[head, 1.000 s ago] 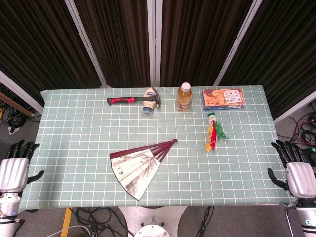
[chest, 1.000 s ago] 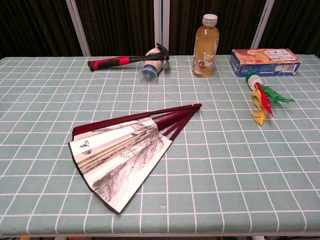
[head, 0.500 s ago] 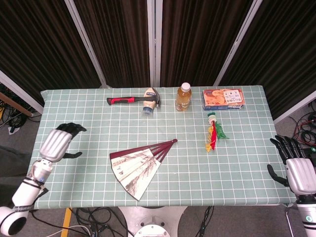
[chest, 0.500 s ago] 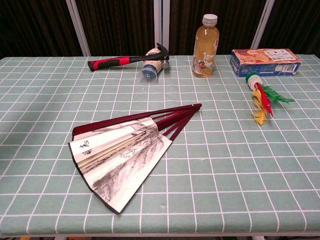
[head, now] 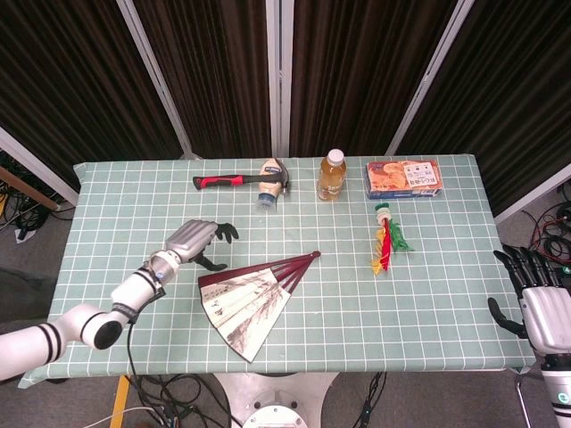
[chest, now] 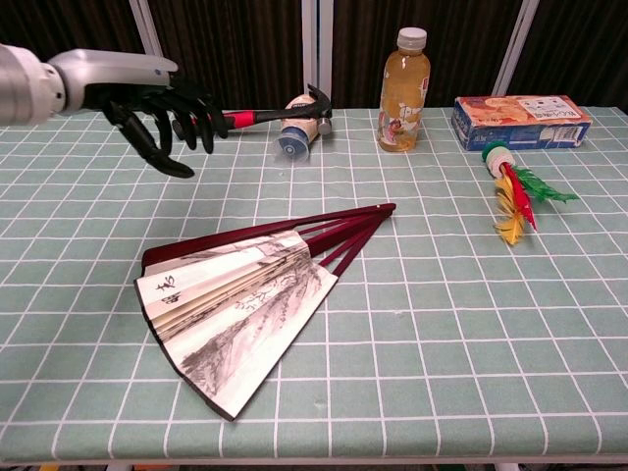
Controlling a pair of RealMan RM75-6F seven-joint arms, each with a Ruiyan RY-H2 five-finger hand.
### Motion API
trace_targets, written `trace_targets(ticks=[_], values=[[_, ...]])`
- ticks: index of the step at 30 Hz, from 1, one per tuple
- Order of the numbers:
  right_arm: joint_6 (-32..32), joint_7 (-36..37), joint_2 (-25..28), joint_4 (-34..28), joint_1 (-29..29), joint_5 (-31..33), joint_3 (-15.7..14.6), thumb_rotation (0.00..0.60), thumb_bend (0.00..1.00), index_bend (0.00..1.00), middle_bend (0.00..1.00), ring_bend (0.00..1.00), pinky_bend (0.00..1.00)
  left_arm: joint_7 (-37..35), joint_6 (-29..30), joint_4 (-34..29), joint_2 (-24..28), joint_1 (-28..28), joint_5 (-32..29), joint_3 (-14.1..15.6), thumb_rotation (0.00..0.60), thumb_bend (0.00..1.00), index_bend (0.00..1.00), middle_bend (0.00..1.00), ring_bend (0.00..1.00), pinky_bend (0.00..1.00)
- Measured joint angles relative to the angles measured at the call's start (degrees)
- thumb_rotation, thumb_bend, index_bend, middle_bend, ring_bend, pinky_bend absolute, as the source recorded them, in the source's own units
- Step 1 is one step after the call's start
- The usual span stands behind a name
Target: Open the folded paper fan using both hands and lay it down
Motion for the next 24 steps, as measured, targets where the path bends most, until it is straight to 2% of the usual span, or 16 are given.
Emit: trace_targets(ticks=[4, 14, 24], values=[[-0.1, -0.1, 0.3, -0.3, -0.1, 0.4, 0.0, 0.600, 0.30, 0.12, 0.07, 0.00, 0.00, 2.3, -1.7, 2.9, -3.3, -3.0, -5.2, 0.6, 0.600, 0.21, 0.31, 0.36, 0.35, 0.46], [-1.1, -0.1, 0.7, -0.3, 0.1, 0.9, -0.1, 0.600, 0.30, 0.12, 0.07, 0.00, 0.00, 10.1, -2.2, 7.1, -9.1, -9.2, -18.7, 4.4, 0.600, 0.21, 0.29, 0.36, 0.35, 0.50], [-1.3, 0.3, 0.5, 0.1, 0.0, 1.4, -0.1, 0.600, 0.30, 0.12, 0.07, 0.00, 0.00, 15.7, -0.9, 9.5, -12.7, -13.8, -27.3, 7.9, 0.600, 0.21, 0.28, 0.36, 0.35, 0.50]])
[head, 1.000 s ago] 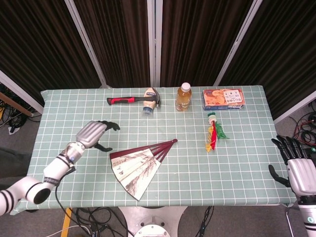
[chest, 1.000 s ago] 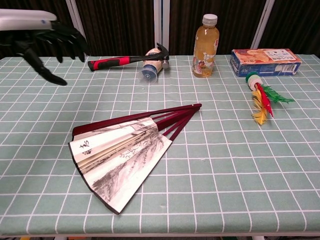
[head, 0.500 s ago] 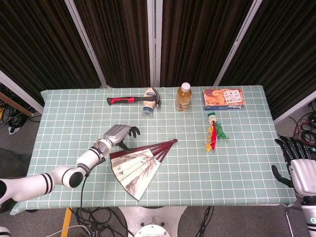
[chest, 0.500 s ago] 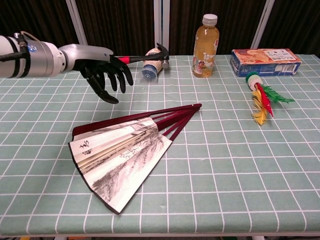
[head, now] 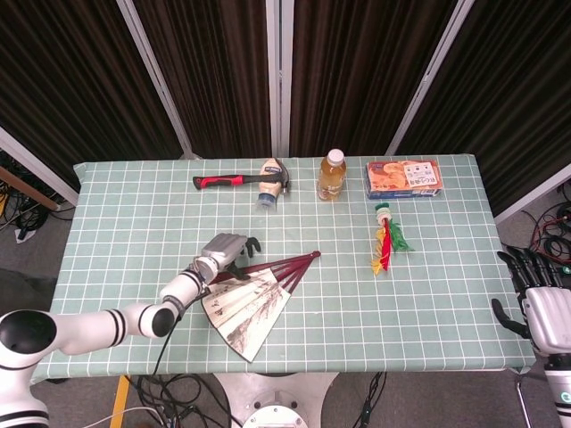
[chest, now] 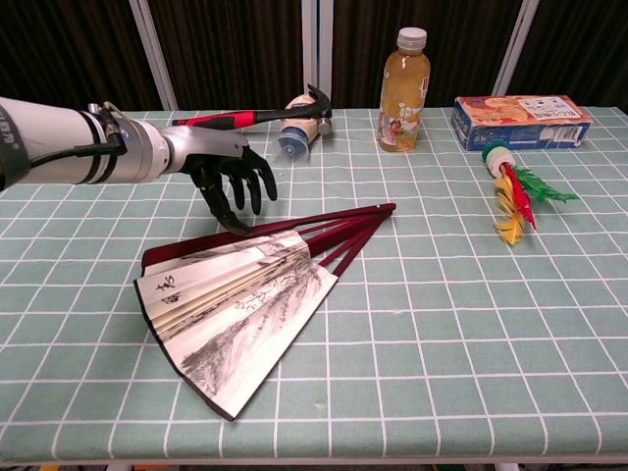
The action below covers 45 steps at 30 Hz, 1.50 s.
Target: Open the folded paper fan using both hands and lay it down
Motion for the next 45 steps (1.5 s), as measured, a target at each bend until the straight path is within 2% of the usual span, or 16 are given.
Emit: trace_targets(ticks=[11, 17, 27, 32, 40, 45], values=[[-0.1, 0.7, -0.3, 0.8, -0.2, 0.4, 0.0, 0.600, 0.30, 0.12, 0.07, 0.00, 0.00, 1.8, -0.6, 0.0, -1.7, -2.8, -3.5, 1.8, 0.600, 0.21, 0.28, 0.38, 0.39, 0.50], [-0.3, 0.9, -0.3, 0.9, -0.2, 0.6, 0.0, 0.600, 0.30, 0.12, 0.07, 0.00, 0.00, 3.1, 1.0, 0.4, -2.8, -3.4, -4.2, 2.8, 0.600, 0.21, 0.29, 0.39, 0.39, 0.50], [-0.3, 1.2, -0.4, 1.3, -0.2, 0.8, 0.1, 0.600, 0.30, 0.12, 0.07, 0.00, 0.00, 3.1, -0.7, 0.4, -2.1, -4.4, -5.7, 2.9, 0.600, 0.24, 0.29, 0.41, 0.41, 0.50], [-0.6, 1.4, -0.5, 1.5, -0.2, 1.0, 0.1, 0.600, 0.30, 0.12, 0.07, 0.00, 0.00, 2.8, -0.4, 1.0, -2.4, -4.6, -5.9, 3.1, 0.600, 0.27, 0.36, 0.47, 0.46, 0.54], [-0.5, 1.5, -0.5, 1.5, -0.2, 1.1, 0.2, 0.600, 0.30, 0.12, 0.07, 0.00, 0.00, 3.9, 0.7, 1.9, -3.4, -4.6, -6.2, 4.4, 0.600, 0.28, 0.39, 0.50, 0.49, 0.55], [-0.4, 1.4, -0.5, 1.4, -0.2, 1.0, 0.2, 0.600, 0.30, 0.12, 0.07, 0.00, 0.00, 4.3, 1.8, 1.9, -3.5, -4.3, -5.9, 4.6, 0.600, 0.28, 0.47, 0.59, 0.57, 0.62]])
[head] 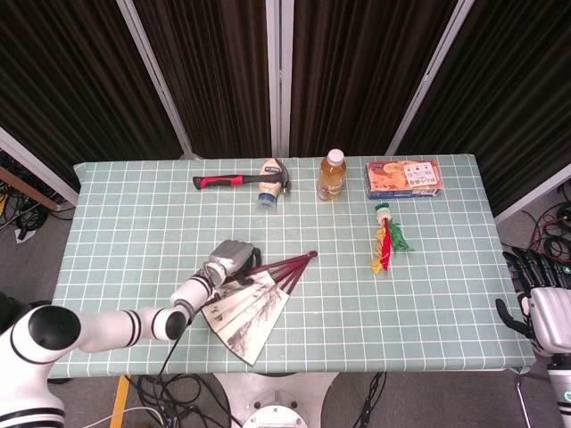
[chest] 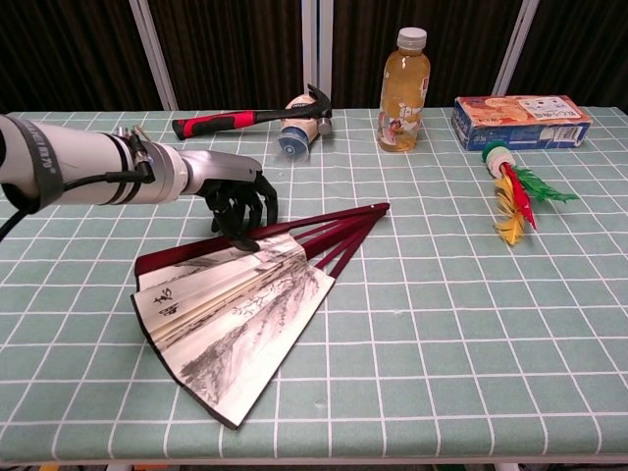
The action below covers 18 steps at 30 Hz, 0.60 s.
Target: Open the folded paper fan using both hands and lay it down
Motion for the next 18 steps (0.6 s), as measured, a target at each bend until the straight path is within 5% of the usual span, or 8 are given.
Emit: trace_targets(ticks=[10, 18], values=[[0.4, 0.4, 0.3, -0.1, -0.1, -0.4, 0.1, 0.600, 0.30, 0.12, 0.07, 0.00, 0.00, -0.6, 2.3, -1.8, 1.1, 2.0, 2.4, -0.7, 0.600, 0.31, 0.57, 0.68, 0.66, 0.71], [-1.8, 2.6, 1.4, 0.0, 0.9, -0.9, -0.3, 0.600, 0.30, 0.12, 0.07, 0.00, 0.00, -5.0, 5.6, -10.5, 8.1, 5.9, 9.6, -3.3, 0.600, 0.32, 0.57, 0.68, 0.66, 0.72]])
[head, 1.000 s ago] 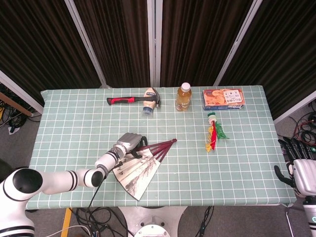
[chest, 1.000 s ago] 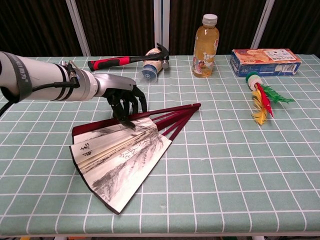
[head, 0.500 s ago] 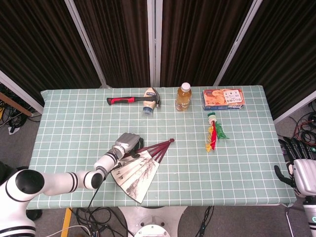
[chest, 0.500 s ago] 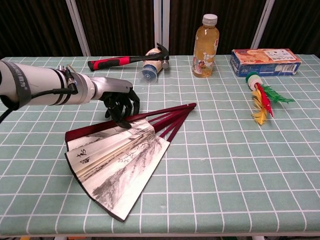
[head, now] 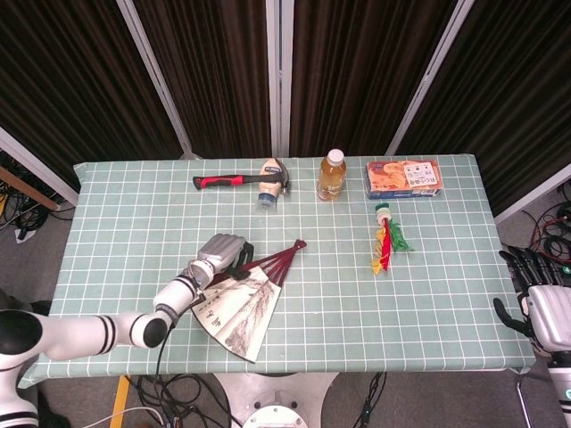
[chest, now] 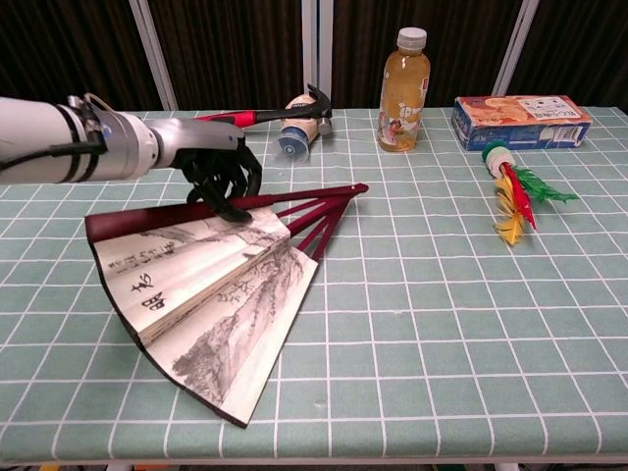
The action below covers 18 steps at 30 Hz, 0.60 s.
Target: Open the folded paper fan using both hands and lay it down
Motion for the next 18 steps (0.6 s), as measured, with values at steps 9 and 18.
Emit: trace_targets(ticks=[9, 18], values=[[-5.9, 6.5, 1.3, -0.7, 3.8, -2.6, -0.9, 0.600, 0.30, 0.12, 0.08, 0.00, 0.00, -12.2, 9.9, -12.8, 9.9, 9.2, 15.7, -4.3, 0.600, 0.34, 0.62, 0.72, 0.71, 0.81], [-14.9, 26.5, 1.9, -2.0, 11.4, -7.0, -1.8, 0.600, 0.30, 0.12, 0.10, 0.00, 0.00, -28.1, 21.6, -18.3, 12.2, 16.9, 28.6, -8.6, 0.600, 0.34, 0.62, 0.72, 0.71, 0.80]])
